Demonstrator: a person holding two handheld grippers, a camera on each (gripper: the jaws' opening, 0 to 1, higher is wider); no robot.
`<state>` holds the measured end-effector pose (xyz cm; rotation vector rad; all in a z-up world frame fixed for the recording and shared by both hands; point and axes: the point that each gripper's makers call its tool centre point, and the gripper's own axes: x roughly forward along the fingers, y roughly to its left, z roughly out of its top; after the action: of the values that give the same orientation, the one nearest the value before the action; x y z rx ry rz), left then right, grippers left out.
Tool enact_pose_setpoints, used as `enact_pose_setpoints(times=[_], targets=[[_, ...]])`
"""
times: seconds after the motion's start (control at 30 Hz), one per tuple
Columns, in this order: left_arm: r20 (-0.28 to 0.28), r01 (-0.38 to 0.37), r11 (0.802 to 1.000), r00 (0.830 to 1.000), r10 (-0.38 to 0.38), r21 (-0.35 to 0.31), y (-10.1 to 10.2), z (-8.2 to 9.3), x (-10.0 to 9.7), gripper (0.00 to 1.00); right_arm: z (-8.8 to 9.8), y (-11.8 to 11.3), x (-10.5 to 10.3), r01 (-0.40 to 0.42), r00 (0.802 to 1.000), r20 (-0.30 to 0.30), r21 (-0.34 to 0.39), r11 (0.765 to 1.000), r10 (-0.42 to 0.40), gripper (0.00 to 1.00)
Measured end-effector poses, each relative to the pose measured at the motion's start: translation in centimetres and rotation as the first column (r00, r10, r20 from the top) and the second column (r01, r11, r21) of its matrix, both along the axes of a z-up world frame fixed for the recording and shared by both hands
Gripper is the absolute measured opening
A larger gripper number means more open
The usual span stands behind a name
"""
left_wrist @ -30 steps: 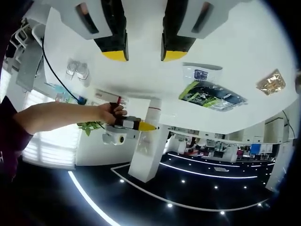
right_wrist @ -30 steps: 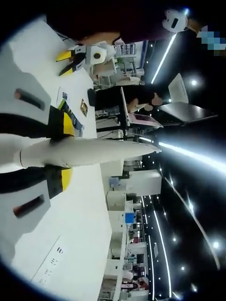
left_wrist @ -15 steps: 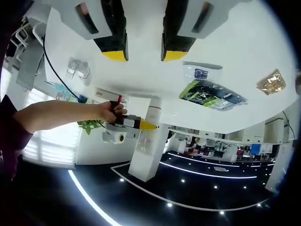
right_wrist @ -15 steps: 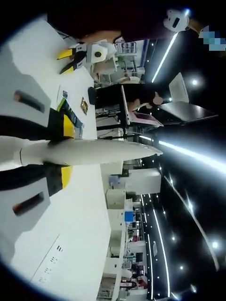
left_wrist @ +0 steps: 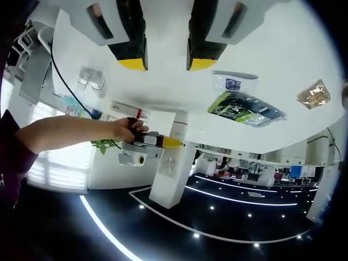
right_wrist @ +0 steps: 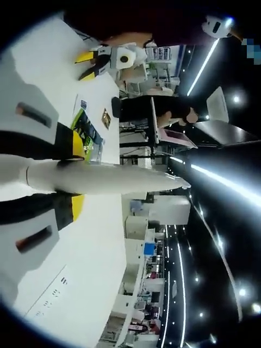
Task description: Arrange the skincare products in the storage area until every visible bottle or jar stands upright without overlapping.
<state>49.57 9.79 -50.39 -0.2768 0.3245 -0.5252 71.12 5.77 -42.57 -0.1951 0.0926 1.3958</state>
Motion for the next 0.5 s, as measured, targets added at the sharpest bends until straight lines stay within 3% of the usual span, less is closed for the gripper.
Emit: enact_pose_setpoints(times=[0.07,0.23,0.43,0.5], targets=[[0.000,0.002,1.000,1.000,-0.002,0.000,0.0,0.0,0.0,0.29,0.1,-0.1,0.1,0.002,1.000,-0.006,-0.003,1.000,-0.002,0.22],[0.001,0.005,1.000,1.000,-0.005,0.005,0.0,0.0,-0.1,0.29,0.5,-0.7,0.4,0.030,0.999,-0.029,-0.001,1.000,-0.030,0.38],[0.004,0.014,1.000,1.000,-0.014,0.009,-0.2,0.0,-0.1,0.29,-1.8,-2.5,0.0,0.034,0.999,-0.022,-0.122,0.992,-0.037,0.34],[0.004,0.015,1.000,1.000,-0.015,0.007,-0.2,0.0,-0.2,0.29,-2.9,-3.1,-0.1,0.042,0.999,0.007,-0.186,0.982,-0.041,0.30]])
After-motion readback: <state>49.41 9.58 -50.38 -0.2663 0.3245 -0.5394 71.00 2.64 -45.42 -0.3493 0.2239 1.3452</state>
